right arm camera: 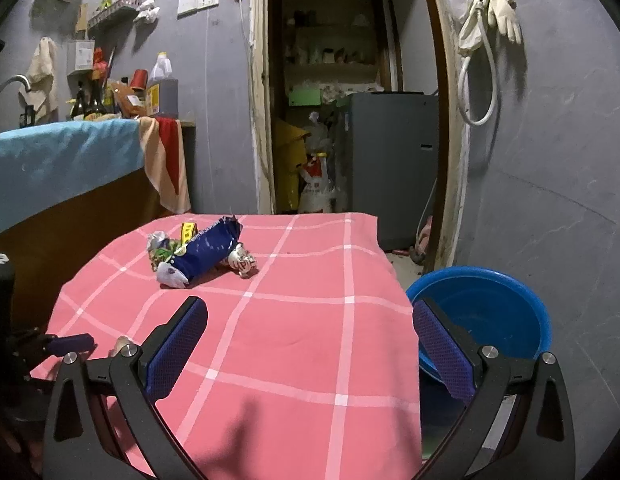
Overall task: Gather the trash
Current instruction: 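Lower the left gripper onto the round shell piece and close it, then grasp the white crumpled wrapper with the right gripper while the left holds the shell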
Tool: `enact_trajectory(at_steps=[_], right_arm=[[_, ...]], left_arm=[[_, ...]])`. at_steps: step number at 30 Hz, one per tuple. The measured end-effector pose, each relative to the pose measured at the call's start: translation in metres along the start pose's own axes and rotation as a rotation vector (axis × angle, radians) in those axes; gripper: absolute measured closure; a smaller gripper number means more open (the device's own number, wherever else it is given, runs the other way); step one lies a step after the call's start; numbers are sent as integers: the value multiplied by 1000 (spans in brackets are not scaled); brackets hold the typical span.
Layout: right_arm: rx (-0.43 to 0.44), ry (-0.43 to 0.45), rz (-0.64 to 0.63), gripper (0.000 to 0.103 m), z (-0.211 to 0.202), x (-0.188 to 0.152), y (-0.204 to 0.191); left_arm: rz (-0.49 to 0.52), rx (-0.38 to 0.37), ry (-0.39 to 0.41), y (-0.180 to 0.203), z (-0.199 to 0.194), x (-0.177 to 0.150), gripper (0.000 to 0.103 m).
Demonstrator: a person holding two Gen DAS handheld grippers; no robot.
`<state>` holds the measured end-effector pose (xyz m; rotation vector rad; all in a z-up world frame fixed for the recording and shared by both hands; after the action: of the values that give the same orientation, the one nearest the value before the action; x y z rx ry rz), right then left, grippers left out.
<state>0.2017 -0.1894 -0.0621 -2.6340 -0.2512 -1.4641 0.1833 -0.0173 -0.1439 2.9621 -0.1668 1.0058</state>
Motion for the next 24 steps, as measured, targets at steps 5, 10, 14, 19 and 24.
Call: enact_trajectory(at_steps=[5, 10, 14, 19, 24], right_arm=[[3, -20, 2, 0, 8, -1, 2], [11, -35, 3, 0, 14, -2, 2], [19, -44, 2, 0, 17, -1, 0], [41, -58, 4, 0, 25, 1, -6], [76, -90, -8, 0, 42, 2, -19]], left_arm=[[41, -1, -8, 8, 3, 2, 55], [67, -22, -8, 17, 7, 5, 75], [45, -23, 4, 14, 5, 8, 77], [-34, -7, 34, -7, 2, 19, 86], [-79, -24, 14, -21, 8, 26, 86]])
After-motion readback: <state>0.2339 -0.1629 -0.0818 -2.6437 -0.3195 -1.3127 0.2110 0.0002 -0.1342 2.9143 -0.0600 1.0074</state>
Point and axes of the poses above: each gripper's, at about its wrist camera, not at the fingertips, and z roughly the way its jaws point, y to its right, x to its top, the point moved 10 cm from there along z, roughly the way its jaws point, and after that the axes turned 8 degrees about -y, right-handed, at the moved point
